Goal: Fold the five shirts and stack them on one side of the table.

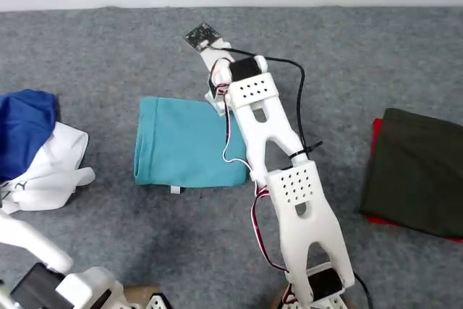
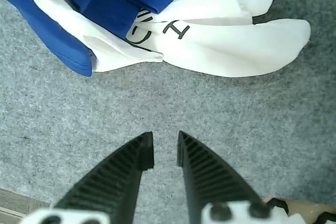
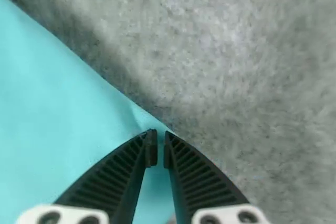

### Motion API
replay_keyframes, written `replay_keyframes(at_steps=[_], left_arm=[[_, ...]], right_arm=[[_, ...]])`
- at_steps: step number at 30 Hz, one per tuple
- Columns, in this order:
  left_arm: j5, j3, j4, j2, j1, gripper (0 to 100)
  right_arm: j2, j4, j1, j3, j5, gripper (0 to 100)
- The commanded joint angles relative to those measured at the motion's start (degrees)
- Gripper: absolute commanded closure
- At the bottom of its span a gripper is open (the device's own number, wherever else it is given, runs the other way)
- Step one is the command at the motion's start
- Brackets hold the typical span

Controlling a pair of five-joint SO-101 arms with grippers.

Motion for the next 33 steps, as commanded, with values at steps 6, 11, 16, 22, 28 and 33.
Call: replay_keyframes(at_steps=[6, 11, 16, 22, 28, 33], left_arm=[[-0.4, -0.2, -0.3, -2.7, 0.4, 92], [-0.4, -0.2, -0.1, -2.7, 1.9, 92], [-0.4, -0.1, -0.1, -2.7, 3.2, 92], [-0.4, 0.0, -0.3, -2.7, 2.7, 92], [-0.4, 0.0, 0.0, -2.7, 2.7, 92], [-0.4, 0.0, 0.2, -2.7, 2.6, 92]], right_arm=[[-2.1, 6.0, 1.1, -8.6, 0.4, 95.5], [6.0, -0.3, 6.2, -6.0, 1.7, 95.8], [7.2, 2.1, 4.3, -15.1, 2.1, 95.5], [3.6, 14.8, 0.0, -26.0, 2.0, 95.5], [-4.6, 19.7, -0.7, -20.0, -2.2, 95.9], [-16.3, 19.8, -0.1, -0.6, -4.0, 95.5]])
